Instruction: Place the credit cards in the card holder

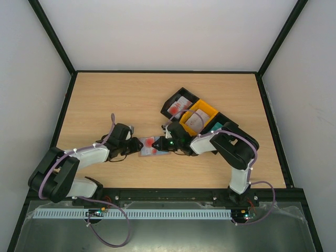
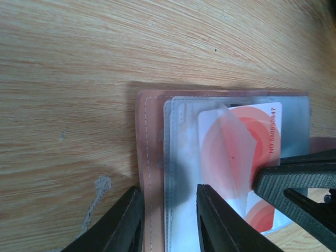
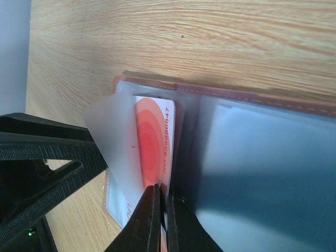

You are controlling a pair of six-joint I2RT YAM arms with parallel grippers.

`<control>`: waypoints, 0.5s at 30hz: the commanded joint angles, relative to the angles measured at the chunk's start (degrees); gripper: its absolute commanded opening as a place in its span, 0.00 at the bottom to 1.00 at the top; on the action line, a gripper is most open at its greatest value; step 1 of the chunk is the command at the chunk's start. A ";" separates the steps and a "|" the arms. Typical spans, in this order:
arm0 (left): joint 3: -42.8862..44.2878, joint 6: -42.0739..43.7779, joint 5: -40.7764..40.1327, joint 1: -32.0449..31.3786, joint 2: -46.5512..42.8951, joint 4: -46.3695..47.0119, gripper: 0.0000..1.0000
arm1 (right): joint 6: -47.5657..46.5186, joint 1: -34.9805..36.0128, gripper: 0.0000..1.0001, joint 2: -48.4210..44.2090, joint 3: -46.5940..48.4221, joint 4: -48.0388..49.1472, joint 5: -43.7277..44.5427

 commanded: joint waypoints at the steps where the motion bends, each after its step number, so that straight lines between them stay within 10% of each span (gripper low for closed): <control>1: -2.58 -0.42 1.58 0.03 1.25 -2.47 0.31 | 0.78 1.54 0.02 3.30 1.12 -3.02 0.93; 15: -3.57 -2.38 3.73 0.02 1.04 -0.47 0.30 | 4.99 3.05 0.04 2.09 -1.37 1.37 2.12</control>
